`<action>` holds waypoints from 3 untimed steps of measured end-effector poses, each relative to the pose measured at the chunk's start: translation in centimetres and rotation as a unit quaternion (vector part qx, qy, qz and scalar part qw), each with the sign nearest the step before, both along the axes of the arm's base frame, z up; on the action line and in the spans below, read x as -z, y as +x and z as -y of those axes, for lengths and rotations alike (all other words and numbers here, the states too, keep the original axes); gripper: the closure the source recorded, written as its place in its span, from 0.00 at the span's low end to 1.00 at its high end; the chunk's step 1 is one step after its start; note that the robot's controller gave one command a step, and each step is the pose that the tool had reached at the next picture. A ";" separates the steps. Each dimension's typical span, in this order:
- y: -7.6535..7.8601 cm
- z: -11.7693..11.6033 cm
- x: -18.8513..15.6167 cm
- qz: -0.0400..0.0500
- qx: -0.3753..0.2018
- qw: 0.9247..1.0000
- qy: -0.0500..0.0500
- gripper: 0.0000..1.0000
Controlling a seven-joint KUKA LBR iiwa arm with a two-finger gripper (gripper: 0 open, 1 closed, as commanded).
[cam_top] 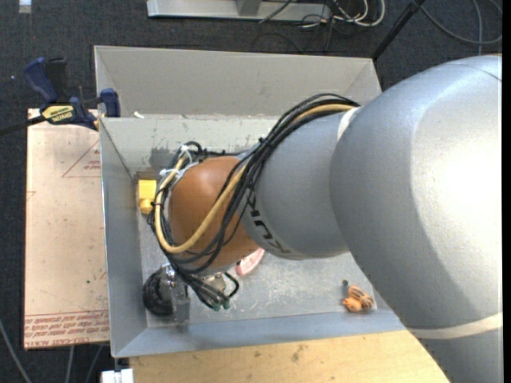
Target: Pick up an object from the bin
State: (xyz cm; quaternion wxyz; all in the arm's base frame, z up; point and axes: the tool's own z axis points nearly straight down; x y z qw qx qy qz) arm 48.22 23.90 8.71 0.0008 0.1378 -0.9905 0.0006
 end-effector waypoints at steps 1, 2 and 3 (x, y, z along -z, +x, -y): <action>0.0 0.0 0.0 0.000 0.000 1.000 0.000 1.00; 1.1 -0.2 -5.6 -0.001 -0.002 1.000 0.000 1.00; 3.9 -1.0 -10.6 0.001 0.009 1.000 0.001 1.00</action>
Offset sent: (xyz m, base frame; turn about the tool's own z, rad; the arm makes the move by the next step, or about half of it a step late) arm 0.0333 0.0038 0.1539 -0.0091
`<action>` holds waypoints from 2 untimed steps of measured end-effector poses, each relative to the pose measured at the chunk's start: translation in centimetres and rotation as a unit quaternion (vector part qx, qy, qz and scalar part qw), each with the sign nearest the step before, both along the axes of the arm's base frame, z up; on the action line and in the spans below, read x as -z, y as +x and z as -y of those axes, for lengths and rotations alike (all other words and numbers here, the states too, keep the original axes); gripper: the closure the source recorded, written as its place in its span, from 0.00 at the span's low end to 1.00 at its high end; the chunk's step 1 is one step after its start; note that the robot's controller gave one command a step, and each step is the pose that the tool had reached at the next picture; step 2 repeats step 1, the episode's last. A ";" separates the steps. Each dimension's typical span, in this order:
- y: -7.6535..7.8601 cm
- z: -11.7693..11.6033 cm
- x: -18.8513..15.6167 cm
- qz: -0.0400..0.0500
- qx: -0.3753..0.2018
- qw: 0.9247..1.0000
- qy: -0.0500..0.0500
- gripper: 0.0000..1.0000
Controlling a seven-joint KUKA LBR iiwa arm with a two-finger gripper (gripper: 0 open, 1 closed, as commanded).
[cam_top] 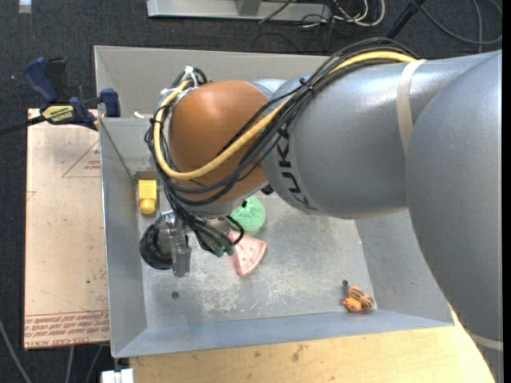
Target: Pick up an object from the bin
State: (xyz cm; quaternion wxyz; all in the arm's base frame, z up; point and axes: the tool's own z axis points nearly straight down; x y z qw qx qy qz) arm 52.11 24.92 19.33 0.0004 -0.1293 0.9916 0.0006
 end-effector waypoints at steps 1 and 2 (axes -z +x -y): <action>-1.6 1.1 -2.9 0.000 0.001 1.000 0.000 1.00; -1.6 1.1 -2.9 0.000 0.001 1.000 0.000 1.00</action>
Offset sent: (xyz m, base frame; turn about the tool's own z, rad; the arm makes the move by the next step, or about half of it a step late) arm 0.0348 -0.0026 0.0470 -0.0057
